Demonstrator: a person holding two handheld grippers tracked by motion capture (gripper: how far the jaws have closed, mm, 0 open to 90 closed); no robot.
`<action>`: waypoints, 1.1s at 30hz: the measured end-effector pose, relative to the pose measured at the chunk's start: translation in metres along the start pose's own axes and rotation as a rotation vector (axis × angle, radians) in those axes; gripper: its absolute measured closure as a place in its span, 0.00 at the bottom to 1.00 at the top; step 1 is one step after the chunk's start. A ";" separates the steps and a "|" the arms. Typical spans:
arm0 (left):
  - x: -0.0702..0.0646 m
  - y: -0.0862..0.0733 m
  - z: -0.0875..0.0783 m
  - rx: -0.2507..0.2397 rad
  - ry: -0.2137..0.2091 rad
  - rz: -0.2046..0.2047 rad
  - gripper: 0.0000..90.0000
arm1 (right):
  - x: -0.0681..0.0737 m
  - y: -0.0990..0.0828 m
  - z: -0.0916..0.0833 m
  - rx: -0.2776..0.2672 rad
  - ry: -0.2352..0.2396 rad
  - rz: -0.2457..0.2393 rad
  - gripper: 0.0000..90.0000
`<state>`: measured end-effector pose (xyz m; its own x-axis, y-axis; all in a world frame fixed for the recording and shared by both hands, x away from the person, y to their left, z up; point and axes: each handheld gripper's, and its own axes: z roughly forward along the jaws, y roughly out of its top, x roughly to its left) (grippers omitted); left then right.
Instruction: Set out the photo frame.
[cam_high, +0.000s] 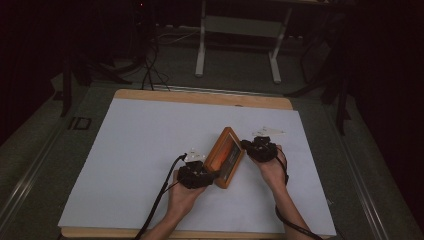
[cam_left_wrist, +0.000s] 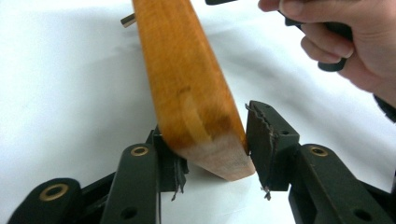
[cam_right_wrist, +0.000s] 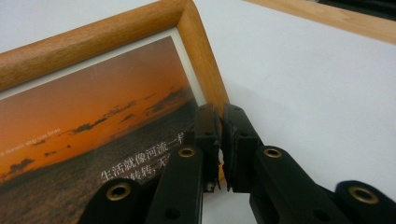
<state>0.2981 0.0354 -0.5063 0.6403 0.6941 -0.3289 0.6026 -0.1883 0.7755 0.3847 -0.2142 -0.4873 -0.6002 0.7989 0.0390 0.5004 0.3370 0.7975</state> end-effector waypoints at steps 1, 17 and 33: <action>-0.001 0.001 0.000 0.002 0.002 0.008 0.67 | -0.002 0.000 -0.003 0.000 -0.001 -0.001 0.94; -0.021 0.004 0.004 0.004 -0.013 0.138 0.77 | -0.029 -0.016 -0.045 -0.056 0.051 -0.016 0.66; -0.012 0.008 0.001 0.005 -0.059 0.304 0.77 | -0.035 -0.022 -0.071 -0.073 0.080 -0.071 0.61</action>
<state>0.2960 0.0247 -0.4972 0.8180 0.5638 -0.1137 0.3819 -0.3847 0.8403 0.3502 -0.2852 -0.4636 -0.6818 0.7311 0.0269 0.4103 0.3516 0.8415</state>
